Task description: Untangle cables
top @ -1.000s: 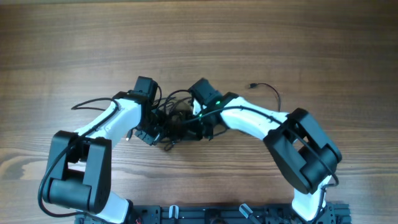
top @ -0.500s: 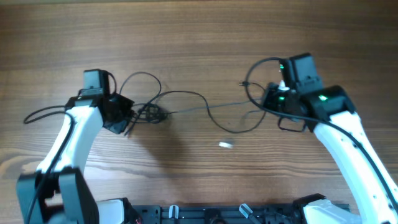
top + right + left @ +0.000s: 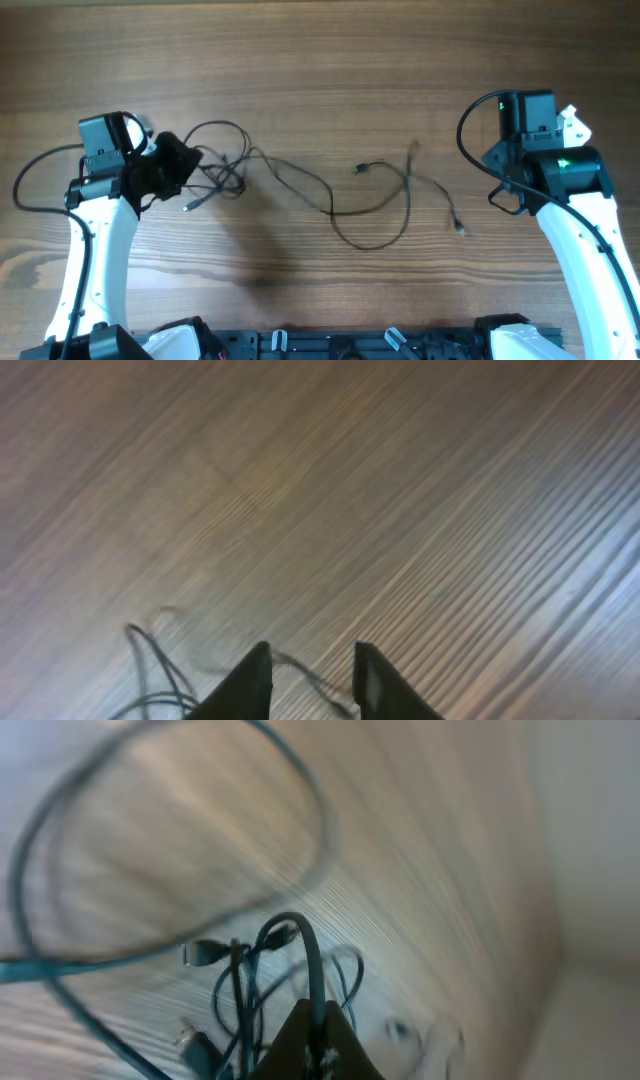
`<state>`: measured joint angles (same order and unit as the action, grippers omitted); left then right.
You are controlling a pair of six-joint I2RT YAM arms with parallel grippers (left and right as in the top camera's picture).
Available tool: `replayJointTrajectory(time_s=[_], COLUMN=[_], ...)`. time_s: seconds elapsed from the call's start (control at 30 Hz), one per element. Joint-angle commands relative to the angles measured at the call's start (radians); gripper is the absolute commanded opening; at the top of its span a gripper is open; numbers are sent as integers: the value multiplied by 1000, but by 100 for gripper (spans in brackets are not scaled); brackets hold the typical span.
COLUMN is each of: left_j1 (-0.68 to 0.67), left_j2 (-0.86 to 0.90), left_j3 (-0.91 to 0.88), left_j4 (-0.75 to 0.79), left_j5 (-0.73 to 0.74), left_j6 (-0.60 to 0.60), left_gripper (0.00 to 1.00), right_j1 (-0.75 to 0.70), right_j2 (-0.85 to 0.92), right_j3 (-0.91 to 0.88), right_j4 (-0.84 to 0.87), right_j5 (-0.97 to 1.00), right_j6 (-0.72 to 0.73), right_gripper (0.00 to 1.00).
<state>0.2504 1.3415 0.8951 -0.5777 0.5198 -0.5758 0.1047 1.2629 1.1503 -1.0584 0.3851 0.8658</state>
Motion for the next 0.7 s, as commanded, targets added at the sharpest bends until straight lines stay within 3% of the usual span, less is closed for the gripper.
replayJointTrajectory(time_s=[0.0, 0.17, 0.27, 0.5, 0.67], left_j1=[-1, -1, -1, -3, -23], left_j2=[-14, -14, -14, -14, -14], left_j3=[0, 0, 0, 0, 0], left_j4=[14, 49, 71, 104, 104], left_j5=[320, 591, 675, 816, 891], left_j6=[219, 377, 389, 389, 389], left_gripper=[4, 4, 4, 4, 4], right_j1=[-2, 8, 46, 216, 340], right_j2=[-10, -7, 10, 106, 215], right_j3=[3, -56, -148, -295, -295], right_j4=[32, 266, 440, 757, 938], right_j5=[-151, -774, -1039, -1262, -1131], right_j6=[-45, -336, -341, -327, -101], right_gripper=[69, 73, 74, 70, 71])
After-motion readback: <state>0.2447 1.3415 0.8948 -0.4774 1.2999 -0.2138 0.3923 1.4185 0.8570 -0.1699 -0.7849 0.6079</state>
